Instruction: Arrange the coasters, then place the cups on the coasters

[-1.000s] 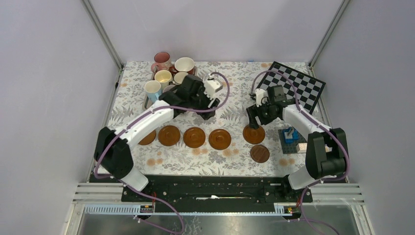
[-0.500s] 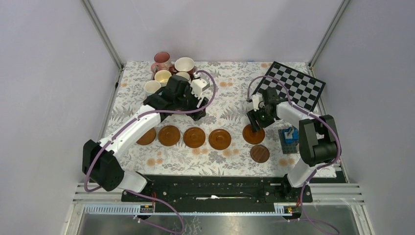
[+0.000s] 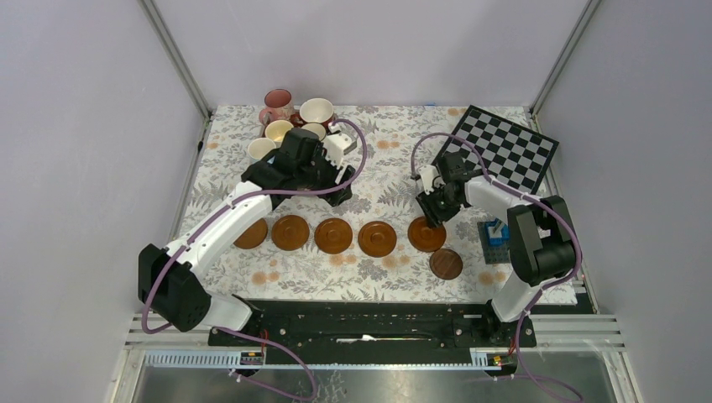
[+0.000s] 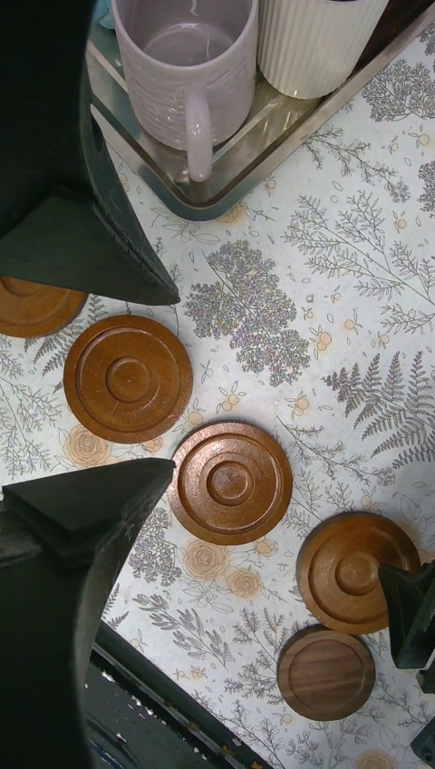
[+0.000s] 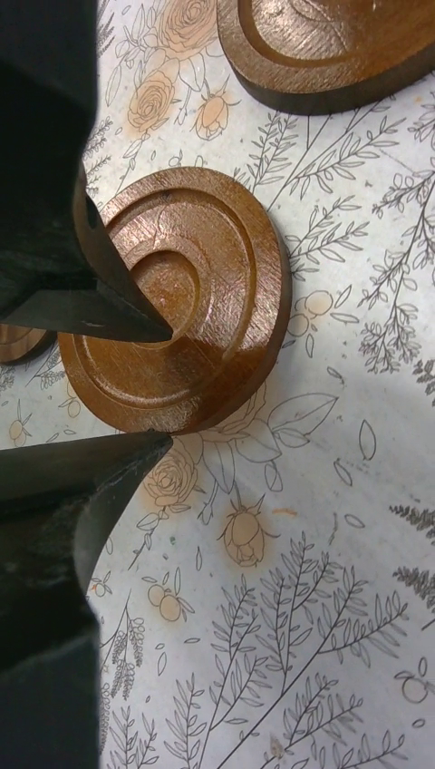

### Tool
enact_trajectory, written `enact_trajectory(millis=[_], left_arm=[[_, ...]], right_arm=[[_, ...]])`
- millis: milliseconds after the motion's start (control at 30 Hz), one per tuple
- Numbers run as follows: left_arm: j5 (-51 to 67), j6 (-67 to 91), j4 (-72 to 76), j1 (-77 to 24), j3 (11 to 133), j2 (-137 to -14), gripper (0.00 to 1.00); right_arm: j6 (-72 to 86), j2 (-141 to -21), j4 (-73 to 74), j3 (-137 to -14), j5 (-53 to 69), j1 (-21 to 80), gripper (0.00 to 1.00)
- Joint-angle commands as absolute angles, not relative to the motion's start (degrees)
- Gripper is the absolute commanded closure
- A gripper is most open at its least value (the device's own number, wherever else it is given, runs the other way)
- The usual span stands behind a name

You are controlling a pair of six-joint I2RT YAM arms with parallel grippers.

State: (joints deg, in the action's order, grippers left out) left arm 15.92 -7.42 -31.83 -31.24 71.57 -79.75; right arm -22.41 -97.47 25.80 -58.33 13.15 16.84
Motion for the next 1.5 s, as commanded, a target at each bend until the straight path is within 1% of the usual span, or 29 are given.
enact_trajectory(millis=[0, 267, 533, 600, 733, 933, 1167, 1467], left_arm=[[17.35, -6.80, -29.98, -30.77, 71.03, -77.74, 0.32], [17.58, -6.75, -29.97, -30.59, 70.85, -77.37, 0.32], [17.62, -6.76, -29.88, -30.54, 70.77, -77.43, 0.32], [17.73, -6.76, -29.88, -30.59, 70.83, -77.43, 0.32], [17.86, -6.68, -29.88, -30.54, 71.03, -77.61, 0.32], [18.10, -6.74, -29.97, -30.59, 71.11, -77.35, 0.31], [18.95, -6.18, -29.97, -30.09, 71.17, -77.38, 0.31], [20.19, -5.56, -29.97, -28.96, 71.07, -76.87, 0.31]], right_arm=[[-23.35, -97.45, 26.90, -57.03, 15.37, 18.91, 0.53], [-24.83, -97.46, 27.82, -55.53, 14.51, 21.15, 0.59], [-26.76, -95.17, 29.37, -53.90, 14.57, 21.31, 0.62], [-26.81, -94.38, 29.75, -53.88, 14.67, 21.39, 0.59], [-26.23, -91.74, 30.79, -54.88, 14.59, 21.35, 0.48], [-26.68, -85.64, 34.48, -56.13, 14.78, 21.28, 0.42], [-32.04, -83.11, 39.35, -53.05, 11.49, 21.28, 0.41], [-35.42, -81.62, 37.17, -47.09, 8.40, 21.51, 0.41]])
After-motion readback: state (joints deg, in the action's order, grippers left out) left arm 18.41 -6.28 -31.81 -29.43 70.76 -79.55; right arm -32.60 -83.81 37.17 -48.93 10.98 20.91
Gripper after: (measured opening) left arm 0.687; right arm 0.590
